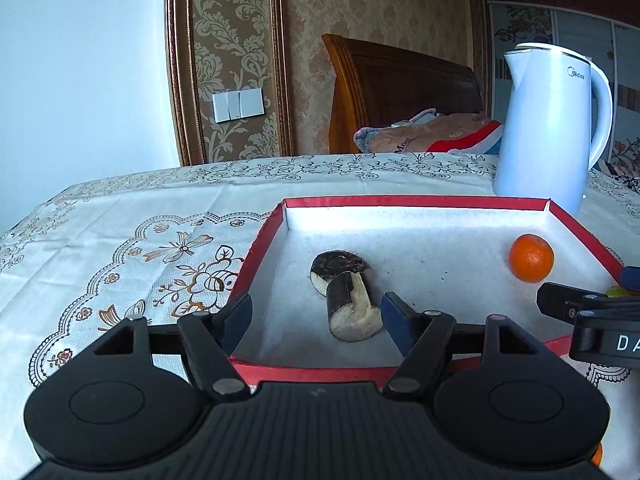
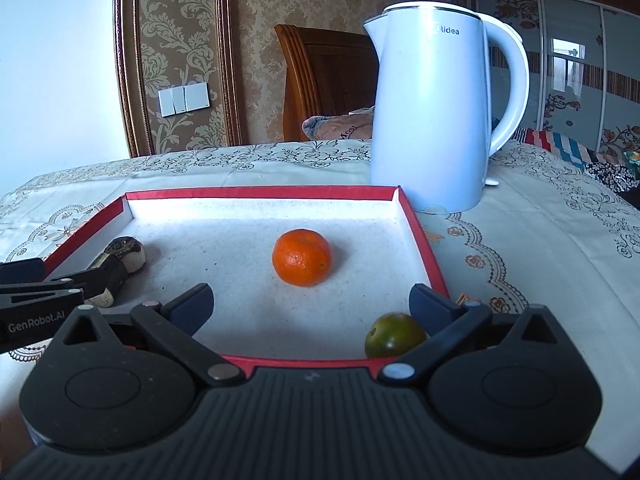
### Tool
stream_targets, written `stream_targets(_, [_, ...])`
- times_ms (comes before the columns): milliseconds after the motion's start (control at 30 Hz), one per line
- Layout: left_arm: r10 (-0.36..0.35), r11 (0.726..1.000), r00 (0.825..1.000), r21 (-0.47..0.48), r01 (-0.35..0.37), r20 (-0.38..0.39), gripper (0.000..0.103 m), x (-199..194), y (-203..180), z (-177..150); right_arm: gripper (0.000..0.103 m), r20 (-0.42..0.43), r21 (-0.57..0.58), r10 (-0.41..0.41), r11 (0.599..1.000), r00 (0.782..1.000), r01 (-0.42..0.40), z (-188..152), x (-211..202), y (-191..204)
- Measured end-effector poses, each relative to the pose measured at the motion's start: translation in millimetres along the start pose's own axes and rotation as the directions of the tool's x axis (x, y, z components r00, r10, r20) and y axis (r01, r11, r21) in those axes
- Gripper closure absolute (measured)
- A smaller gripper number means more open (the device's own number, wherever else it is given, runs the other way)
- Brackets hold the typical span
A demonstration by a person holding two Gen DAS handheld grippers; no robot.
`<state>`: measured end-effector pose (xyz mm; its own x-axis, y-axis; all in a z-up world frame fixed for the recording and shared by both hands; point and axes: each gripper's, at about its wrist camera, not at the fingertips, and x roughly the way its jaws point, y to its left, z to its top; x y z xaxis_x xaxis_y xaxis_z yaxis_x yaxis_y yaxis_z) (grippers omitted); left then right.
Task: Organize fruits
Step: 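Withdraw both tools from the tray toward the loose produce beside it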
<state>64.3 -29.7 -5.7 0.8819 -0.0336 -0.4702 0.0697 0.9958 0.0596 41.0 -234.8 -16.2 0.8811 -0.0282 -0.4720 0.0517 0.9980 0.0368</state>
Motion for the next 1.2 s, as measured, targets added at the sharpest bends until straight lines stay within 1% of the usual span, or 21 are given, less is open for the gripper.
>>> stream_targets(333, [-0.019, 1.0, 1.0, -0.015, 0.018, -0.013, 0.032, -11.1, 5.8, -5.6, 0.0, -0.001, 0.021, 0.027, 0.999, 1.0, -0.027, -6.8, -13.6, -3.3])
stream_targets(600, [-0.032, 0.999, 0.999, -0.015, 0.032, -0.007, 0.031, -20.7, 7.4, -9.6, 0.0, 0.003, 0.014, 0.026, 1.0, 1.0, -0.026, -8.2, -15.8, -2.7])
stream_targets(667, [-0.038, 0.999, 0.999, -0.015, 0.038, -0.004, 0.026, -23.9, 7.9, -10.6, 0.0, 0.008, 0.01, 0.029, 1.0, 1.0, -0.029, -9.3, -18.4, -2.2])
stream_targets(700, [-0.038, 0.999, 0.999, -0.015, 0.038, 0.0, 0.025, -25.7, 8.1, -11.3, 0.0, 0.012, 0.009, 0.031, 0.999, 0.999, -0.031, -9.7, -20.2, -2.5])
stream_targets(767, [-0.037, 0.999, 0.999, -0.018, 0.037, 0.007, 0.025, -29.1, 9.2, -12.9, 0.0, 0.019, 0.011, 0.036, 0.999, 0.999, -0.037, -10.9, -23.3, -3.2])
stream_targets(933, [-0.068, 0.997, 0.998, -0.027, 0.068, -0.007, 0.025, -35.1, 13.0, -16.4, 0.0, 0.02, 0.013, 0.04, 0.999, 0.999, -0.041, -11.5, -24.5, -4.3])
stream_targets(1200, [-0.084, 0.996, 0.996, -0.021, 0.084, 0.003, 0.025, -42.7, 12.8, -20.9, 0.0, 0.019, 0.008, 0.042, 0.999, 0.999, -0.042, -11.9, -25.1, -3.1])
